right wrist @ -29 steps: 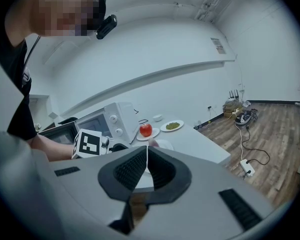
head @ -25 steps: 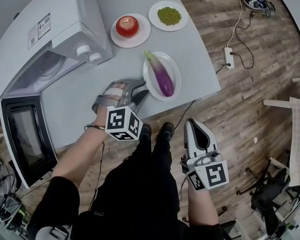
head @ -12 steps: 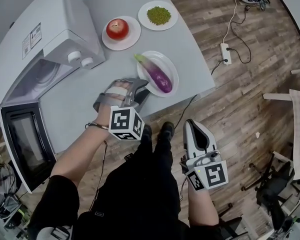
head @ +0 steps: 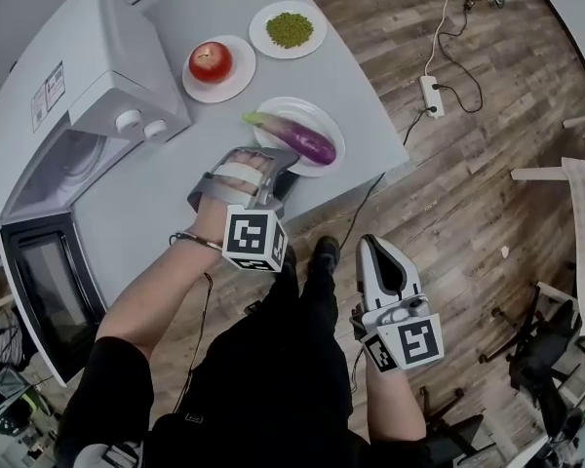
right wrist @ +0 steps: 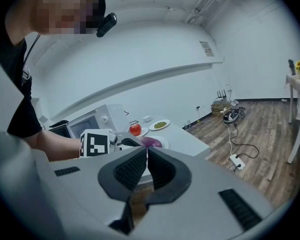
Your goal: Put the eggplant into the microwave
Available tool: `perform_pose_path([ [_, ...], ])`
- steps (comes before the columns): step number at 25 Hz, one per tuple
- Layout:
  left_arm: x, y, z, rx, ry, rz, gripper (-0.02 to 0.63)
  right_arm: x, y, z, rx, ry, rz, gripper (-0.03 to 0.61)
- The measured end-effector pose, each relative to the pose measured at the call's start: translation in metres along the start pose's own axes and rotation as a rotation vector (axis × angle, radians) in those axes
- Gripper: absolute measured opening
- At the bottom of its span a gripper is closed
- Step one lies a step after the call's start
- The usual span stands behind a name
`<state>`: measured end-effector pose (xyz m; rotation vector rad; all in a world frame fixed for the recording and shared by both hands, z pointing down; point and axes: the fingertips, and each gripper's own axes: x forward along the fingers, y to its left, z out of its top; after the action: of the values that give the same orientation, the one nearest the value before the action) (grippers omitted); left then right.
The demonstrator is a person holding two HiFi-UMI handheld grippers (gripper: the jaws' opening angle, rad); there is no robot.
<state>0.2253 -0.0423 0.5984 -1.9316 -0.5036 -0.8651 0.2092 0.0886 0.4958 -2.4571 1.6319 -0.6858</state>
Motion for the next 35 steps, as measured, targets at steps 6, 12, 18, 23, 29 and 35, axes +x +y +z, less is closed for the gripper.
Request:
perform_pose_path([
  [6,0.008,0.005,0.007,0.058,0.001,0.012,0.121,-0.006,0.0,-0.001,0.013,-0.008,-0.014,0.018],
  [12,0.013,0.009,0.012,0.071,-0.009,0.033,0.12,-0.014,-0.006,-0.003,0.016,-0.015,-0.031,0.018],
  [18,0.017,0.003,0.013,0.115,0.015,0.041,0.052,-0.016,-0.006,-0.007,0.024,-0.016,-0.028,0.018],
  [23,0.018,0.004,0.013,0.102,0.04,0.054,0.049,-0.015,-0.005,-0.009,0.021,-0.006,-0.016,0.018],
  [29,0.014,0.004,0.011,0.154,0.025,0.14,0.038,-0.017,-0.002,-0.01,0.012,0.001,-0.006,0.018],
  [35,0.011,0.005,0.009,0.185,0.005,0.21,0.031,-0.013,0.0,-0.019,0.012,0.011,0.004,0.018],
])
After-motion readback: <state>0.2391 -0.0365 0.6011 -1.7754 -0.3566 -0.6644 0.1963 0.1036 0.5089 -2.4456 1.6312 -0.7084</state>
